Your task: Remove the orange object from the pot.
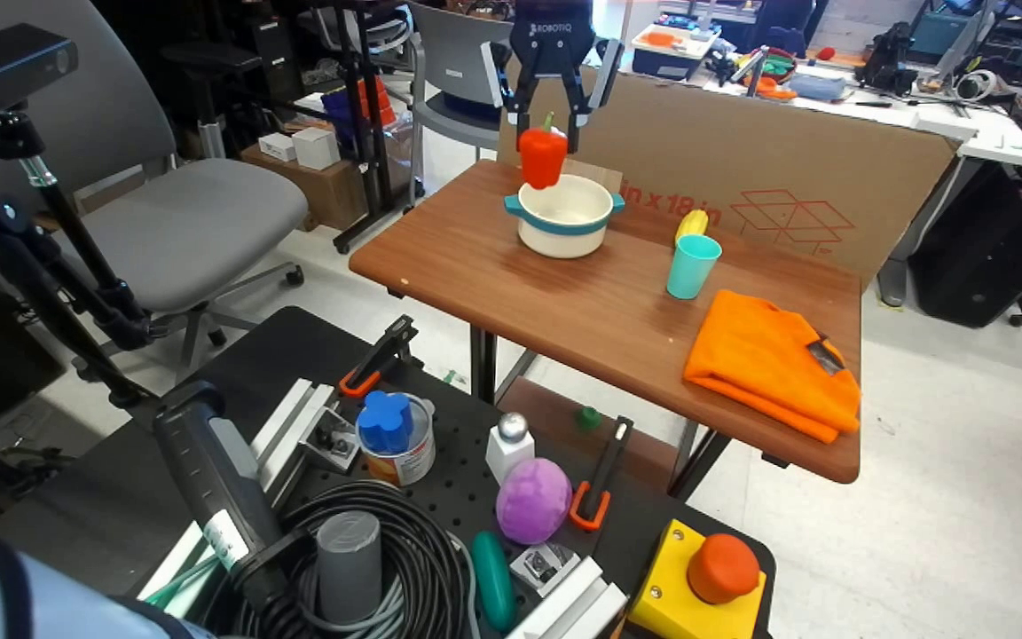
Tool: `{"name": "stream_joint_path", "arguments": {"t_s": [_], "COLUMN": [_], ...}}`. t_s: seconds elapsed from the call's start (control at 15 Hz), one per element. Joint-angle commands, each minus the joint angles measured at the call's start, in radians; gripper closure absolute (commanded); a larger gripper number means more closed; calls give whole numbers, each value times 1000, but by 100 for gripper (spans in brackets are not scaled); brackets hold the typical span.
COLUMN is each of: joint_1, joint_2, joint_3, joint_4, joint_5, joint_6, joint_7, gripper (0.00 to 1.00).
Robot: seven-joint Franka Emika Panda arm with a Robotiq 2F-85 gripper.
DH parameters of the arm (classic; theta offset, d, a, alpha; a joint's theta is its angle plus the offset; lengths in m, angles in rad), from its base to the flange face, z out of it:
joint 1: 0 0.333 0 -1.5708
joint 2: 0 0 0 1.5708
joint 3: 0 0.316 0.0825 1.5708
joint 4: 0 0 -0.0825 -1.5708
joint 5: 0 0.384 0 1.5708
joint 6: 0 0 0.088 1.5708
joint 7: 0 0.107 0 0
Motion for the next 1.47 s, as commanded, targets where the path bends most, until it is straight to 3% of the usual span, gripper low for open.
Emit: {"name": "stream_joint_path", "arguments": {"t_s": [0.0, 0.4, 1.07, 1.4], "joint_1": [-31, -70, -71, -65], "joint_2": [-71, 1, 177, 208], "joint_3": [4, -36, -134, -140], "joint_4": [-123, -140, -48, -63], "joint_5": [-19, -54, -250, -285], "joint_6": [61, 188, 135, 112], "joint_7": [-32, 25, 136, 114], "gripper": [71, 71, 71, 71]}}
